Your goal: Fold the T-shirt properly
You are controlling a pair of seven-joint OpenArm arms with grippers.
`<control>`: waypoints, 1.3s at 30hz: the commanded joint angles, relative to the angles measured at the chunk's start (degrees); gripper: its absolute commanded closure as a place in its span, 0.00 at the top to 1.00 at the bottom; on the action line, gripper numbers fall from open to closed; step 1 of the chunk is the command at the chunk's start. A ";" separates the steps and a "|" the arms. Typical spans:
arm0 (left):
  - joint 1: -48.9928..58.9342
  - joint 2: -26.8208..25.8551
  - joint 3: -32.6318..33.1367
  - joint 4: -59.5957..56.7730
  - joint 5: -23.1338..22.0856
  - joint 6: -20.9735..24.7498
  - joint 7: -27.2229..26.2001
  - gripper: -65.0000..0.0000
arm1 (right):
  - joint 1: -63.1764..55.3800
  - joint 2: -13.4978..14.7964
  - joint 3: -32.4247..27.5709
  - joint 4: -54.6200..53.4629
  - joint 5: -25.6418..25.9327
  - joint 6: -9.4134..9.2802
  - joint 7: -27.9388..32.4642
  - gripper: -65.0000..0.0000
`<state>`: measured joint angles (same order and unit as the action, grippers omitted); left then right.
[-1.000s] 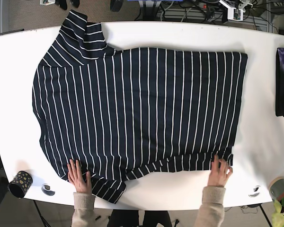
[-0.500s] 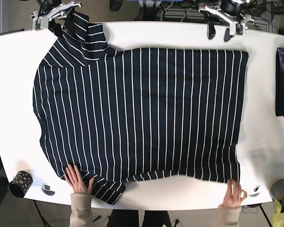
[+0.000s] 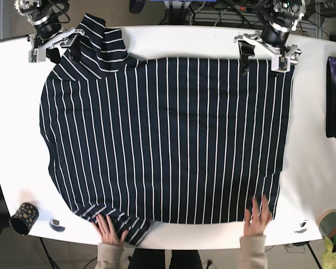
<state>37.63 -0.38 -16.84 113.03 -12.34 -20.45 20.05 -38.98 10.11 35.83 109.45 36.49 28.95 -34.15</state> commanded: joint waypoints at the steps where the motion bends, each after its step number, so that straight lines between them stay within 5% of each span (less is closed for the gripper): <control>1: -2.42 -0.28 -0.35 1.03 -0.72 -1.14 2.41 0.73 | 0.87 0.75 2.45 0.75 3.29 0.54 -2.02 0.62; 13: -12.44 -0.19 -6.94 0.94 -0.72 -14.94 19.11 0.73 | 4.74 0.92 6.76 -7.43 17.27 0.54 -10.55 0.62; 24: -12.62 -0.19 -8.79 0.86 -0.37 -16.43 20.08 0.72 | 9.14 0.84 6.58 -14.90 19.82 0.63 -15.04 0.63; 33: -12.09 0.07 -8.79 0.86 -0.37 -16.43 20.08 0.72 | 10.37 0.75 6.23 -18.94 19.82 2.57 -16.79 0.63; 39: -12.09 -0.10 -8.79 0.86 -0.37 -16.34 20.08 0.72 | 8.96 0.66 2.01 -19.21 19.91 2.57 -17.06 0.63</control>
<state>25.61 -0.19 -25.45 112.92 -11.86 -36.56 41.12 -28.69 10.48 38.61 89.01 56.73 31.35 -50.11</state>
